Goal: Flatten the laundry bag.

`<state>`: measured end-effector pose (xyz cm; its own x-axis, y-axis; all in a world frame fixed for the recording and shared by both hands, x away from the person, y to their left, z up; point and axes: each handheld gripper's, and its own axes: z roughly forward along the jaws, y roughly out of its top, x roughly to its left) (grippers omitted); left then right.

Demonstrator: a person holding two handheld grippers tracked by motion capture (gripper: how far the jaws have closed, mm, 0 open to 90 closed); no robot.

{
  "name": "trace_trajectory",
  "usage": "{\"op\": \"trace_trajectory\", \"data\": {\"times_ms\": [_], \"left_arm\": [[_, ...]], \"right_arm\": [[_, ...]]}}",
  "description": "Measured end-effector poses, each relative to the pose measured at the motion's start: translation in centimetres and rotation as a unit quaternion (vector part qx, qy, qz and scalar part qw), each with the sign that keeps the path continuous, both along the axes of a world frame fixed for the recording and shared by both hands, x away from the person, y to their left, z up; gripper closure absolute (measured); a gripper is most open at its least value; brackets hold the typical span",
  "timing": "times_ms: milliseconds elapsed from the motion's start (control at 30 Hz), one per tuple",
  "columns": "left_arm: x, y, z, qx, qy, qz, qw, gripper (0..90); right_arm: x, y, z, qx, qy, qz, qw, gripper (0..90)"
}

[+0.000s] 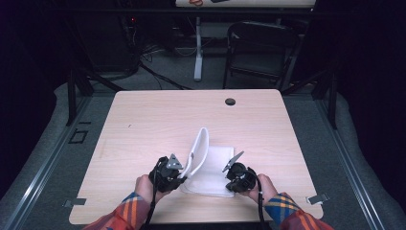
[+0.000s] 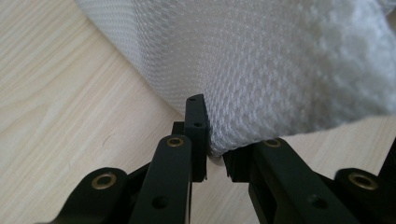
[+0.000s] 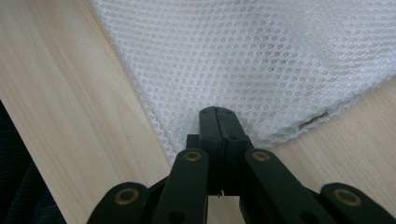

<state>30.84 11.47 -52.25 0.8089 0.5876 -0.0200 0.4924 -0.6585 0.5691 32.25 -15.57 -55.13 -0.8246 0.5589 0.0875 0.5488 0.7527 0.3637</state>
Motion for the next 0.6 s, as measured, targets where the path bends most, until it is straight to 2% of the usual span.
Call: {"op": "trace_trajectory", "data": {"times_ms": [100, 600], "left_arm": [[0.1, 0.4, -0.1, 0.002, 0.007, 0.005, 1.0, 81.5], [0.2, 1.4, -0.3, 0.002, 0.032, 0.008, 0.9994, 83.4]], "right_arm": [[0.0, -0.1, -0.1, 0.004, -0.004, -0.008, 0.9999, 90.0], [0.1, -0.3, 0.0, -0.003, -0.005, -0.008, 0.9999, 90.0]]}}
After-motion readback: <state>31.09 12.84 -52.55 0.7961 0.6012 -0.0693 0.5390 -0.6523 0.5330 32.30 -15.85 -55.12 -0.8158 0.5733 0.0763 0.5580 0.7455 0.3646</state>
